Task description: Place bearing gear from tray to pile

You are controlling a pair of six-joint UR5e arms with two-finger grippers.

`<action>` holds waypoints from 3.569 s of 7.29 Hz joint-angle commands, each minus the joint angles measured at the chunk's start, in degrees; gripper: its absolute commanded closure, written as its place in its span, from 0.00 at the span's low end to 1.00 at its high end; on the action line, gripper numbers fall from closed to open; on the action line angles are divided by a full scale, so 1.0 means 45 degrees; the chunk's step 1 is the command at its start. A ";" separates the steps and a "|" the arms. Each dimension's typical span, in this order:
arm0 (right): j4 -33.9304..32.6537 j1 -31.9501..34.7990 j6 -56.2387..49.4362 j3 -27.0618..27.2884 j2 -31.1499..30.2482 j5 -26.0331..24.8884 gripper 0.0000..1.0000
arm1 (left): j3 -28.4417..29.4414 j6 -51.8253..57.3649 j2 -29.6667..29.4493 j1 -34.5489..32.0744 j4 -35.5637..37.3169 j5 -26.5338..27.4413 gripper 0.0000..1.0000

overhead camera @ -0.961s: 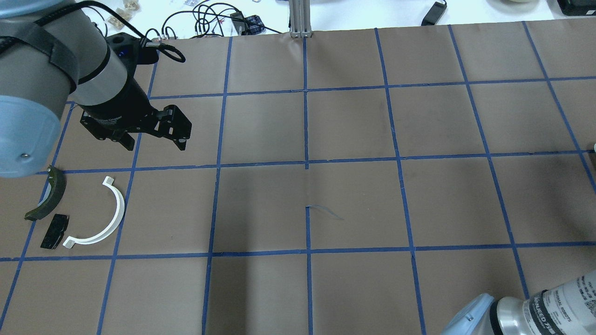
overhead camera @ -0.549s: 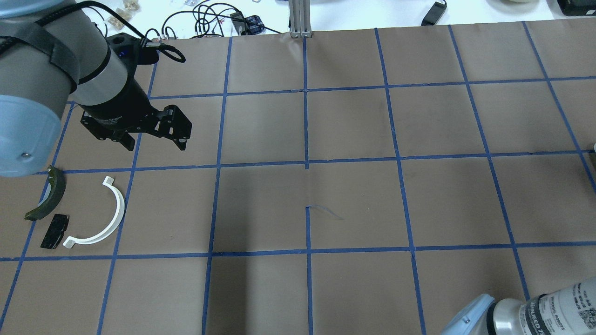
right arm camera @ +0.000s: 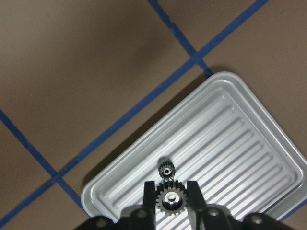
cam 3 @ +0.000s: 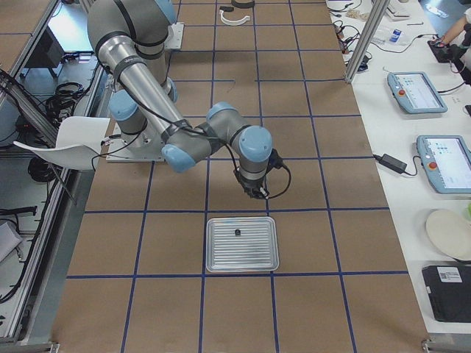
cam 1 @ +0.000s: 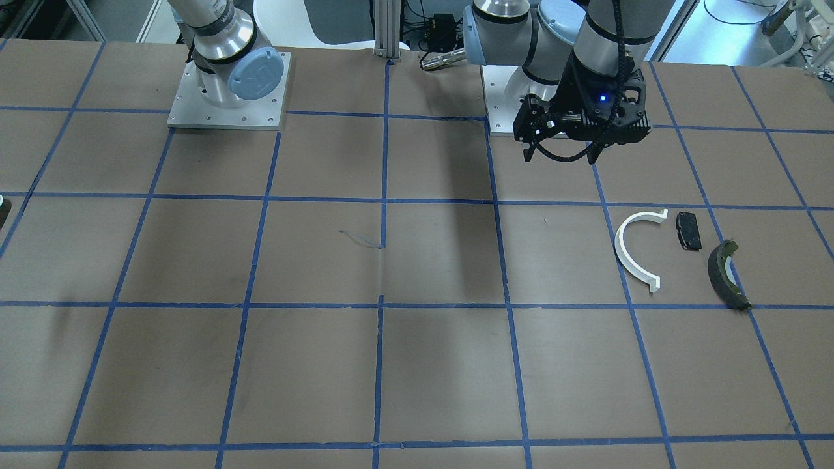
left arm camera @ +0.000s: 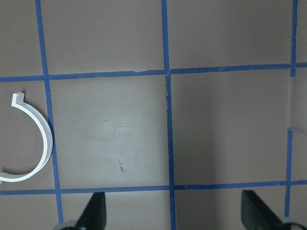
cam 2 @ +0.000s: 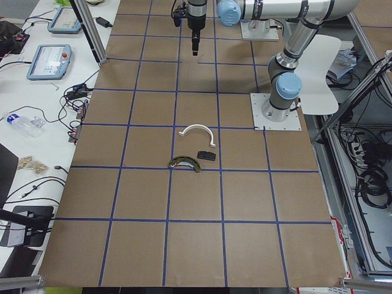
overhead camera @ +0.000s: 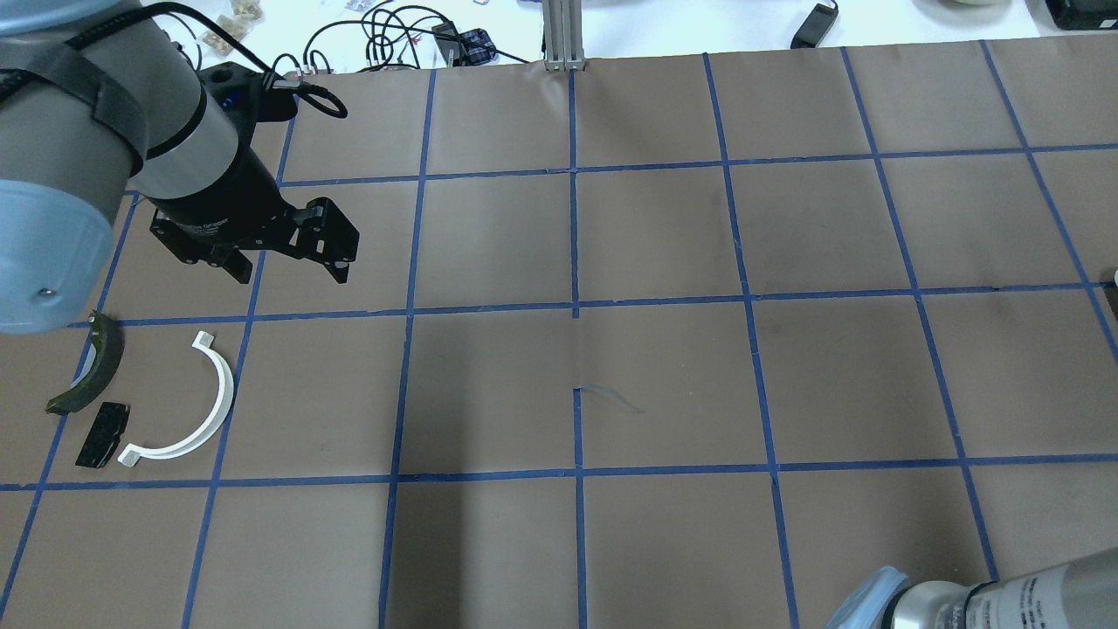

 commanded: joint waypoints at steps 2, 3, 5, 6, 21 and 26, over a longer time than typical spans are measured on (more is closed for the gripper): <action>0.0193 0.5319 0.8222 0.1228 -0.1480 0.0112 0.95 | -0.0030 0.0019 0.0001 0.0022 0.0020 0.0016 0.00; -0.0912 0.7096 1.0780 0.1444 -0.1445 -0.0043 0.95 | -0.0011 0.0020 0.0001 0.0022 0.0039 0.0016 0.00; -0.2280 0.9796 1.6147 0.1602 -0.0785 0.0093 0.95 | -0.0011 0.0020 0.0001 0.0080 0.0078 -0.0003 0.00; -0.3528 1.1182 1.8555 0.1583 -0.0066 0.0092 0.95 | -0.0030 0.0039 0.0001 0.0351 0.0272 -0.0004 0.00; -0.3483 0.9583 1.7280 0.1485 -0.0231 -0.0161 0.00 | -0.0108 -0.1092 -0.3722 -0.1846 0.4934 -0.0238 0.00; -0.2798 0.3575 0.8423 0.1485 -0.0430 -0.0651 0.00 | -0.0050 -0.1992 -0.6772 -0.3901 0.7594 -0.1019 0.00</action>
